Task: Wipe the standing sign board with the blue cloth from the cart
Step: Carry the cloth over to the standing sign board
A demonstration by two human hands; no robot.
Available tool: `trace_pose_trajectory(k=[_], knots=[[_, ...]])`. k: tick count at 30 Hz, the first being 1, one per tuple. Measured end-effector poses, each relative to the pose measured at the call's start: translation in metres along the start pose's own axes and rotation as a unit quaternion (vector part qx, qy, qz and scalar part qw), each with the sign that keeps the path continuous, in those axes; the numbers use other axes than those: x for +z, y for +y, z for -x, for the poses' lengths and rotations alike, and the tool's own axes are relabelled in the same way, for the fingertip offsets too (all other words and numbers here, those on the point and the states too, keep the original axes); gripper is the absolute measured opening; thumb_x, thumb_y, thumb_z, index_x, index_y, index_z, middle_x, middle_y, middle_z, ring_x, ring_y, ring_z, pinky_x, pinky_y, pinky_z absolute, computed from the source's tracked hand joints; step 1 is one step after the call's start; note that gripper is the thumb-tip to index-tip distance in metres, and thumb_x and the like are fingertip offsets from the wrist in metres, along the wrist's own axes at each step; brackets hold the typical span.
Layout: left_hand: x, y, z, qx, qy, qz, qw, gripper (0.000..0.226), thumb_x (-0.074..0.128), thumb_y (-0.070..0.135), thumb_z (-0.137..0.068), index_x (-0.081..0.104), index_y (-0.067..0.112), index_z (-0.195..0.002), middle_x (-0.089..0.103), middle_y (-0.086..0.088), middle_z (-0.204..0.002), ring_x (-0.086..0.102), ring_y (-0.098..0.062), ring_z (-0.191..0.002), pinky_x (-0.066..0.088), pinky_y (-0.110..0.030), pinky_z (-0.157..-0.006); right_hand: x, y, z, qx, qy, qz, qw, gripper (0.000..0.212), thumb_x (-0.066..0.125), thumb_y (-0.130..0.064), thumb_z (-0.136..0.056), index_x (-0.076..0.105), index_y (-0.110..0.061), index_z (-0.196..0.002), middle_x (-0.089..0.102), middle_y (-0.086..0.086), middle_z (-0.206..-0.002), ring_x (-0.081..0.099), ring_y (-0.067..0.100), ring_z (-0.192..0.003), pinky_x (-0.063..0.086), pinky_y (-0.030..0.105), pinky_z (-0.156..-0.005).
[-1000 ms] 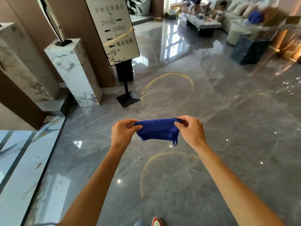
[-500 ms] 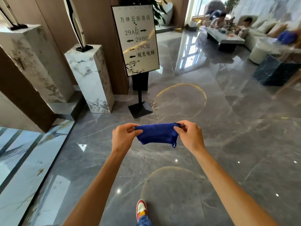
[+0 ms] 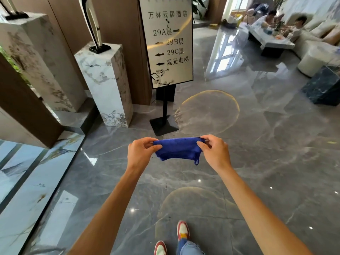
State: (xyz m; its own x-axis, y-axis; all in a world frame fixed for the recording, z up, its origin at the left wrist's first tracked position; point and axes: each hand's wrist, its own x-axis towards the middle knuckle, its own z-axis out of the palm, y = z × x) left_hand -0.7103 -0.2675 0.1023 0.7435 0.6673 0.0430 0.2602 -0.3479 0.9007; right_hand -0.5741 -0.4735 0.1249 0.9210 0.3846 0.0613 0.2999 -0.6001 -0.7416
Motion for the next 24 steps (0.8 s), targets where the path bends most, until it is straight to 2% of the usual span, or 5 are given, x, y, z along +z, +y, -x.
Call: trace_pose_trajectory(k=[3, 7, 11, 17, 24], knots=[[0.006, -0.005, -0.027, -0.006, 0.007, 0.006, 1.000, 0.013, 0.080, 0.014, -0.084, 0.078, 0.025, -0.091, 0.071, 0.020, -0.072, 0.070, 0.008, -0.073, 0.051, -0.004, -0.062, 0.010, 0.001, -0.031, 0.000, -0.006, -0.004, 1.000, 0.020, 0.067, -0.021, -0.095, 0.072, -0.014, -0.113, 0.075, 0.004, -0.100, 0.069, 0.020, -0.092, 0.050, 0.023, -0.072], [0.016, -0.006, -0.071, -0.011, 0.023, 0.017, 1.000, 0.014, 0.081, 0.012, -0.082, 0.079, 0.024, -0.088, 0.074, 0.016, -0.071, 0.071, 0.005, -0.070, 0.052, -0.005, -0.064, 0.023, 0.002, -0.079, -0.001, -0.013, -0.019, 1.000, 0.018, 0.067, -0.021, -0.094, 0.072, -0.015, -0.110, 0.076, 0.003, -0.097, 0.069, 0.020, -0.090, 0.058, 0.035, -0.079], [0.031, 0.000, -0.127, -0.017, 0.036, 0.029, 0.999, 0.014, 0.082, 0.010, -0.080, 0.079, 0.022, -0.087, 0.075, 0.015, -0.068, 0.071, 0.005, -0.068, 0.051, -0.005, -0.064, 0.031, 0.003, -0.144, 0.007, -0.015, -0.047, 0.999, 0.015, 0.070, -0.017, -0.091, 0.075, -0.016, -0.105, 0.076, 0.001, -0.090, 0.069, 0.018, -0.086, 0.048, 0.019, -0.071], [0.064, 0.018, -0.224, -0.023, 0.044, 0.032, 0.998, 0.015, 0.082, 0.011, -0.081, 0.077, 0.023, -0.087, 0.075, 0.012, -0.074, 0.071, 0.004, -0.068, 0.052, -0.007, -0.064, 0.032, 0.004, -0.253, 0.007, -0.017, -0.063, 0.998, 0.014, 0.070, -0.016, -0.090, 0.075, -0.017, -0.103, 0.072, -0.005, -0.083, 0.067, 0.012, -0.080, 0.042, 0.009, -0.064], [0.095, 0.036, -0.315, -0.022, 0.053, 0.048, 0.997, 0.016, 0.081, 0.010, -0.082, 0.077, 0.024, -0.089, 0.075, 0.012, -0.076, 0.071, 0.004, -0.070, 0.052, -0.007, -0.061, 0.032, 0.007, -0.355, -0.001, -0.031, -0.067, 0.997, 0.009, 0.067, -0.016, -0.092, 0.071, -0.022, -0.097, 0.072, -0.005, -0.084, 0.068, 0.015, -0.083, 0.051, 0.024, -0.071]])
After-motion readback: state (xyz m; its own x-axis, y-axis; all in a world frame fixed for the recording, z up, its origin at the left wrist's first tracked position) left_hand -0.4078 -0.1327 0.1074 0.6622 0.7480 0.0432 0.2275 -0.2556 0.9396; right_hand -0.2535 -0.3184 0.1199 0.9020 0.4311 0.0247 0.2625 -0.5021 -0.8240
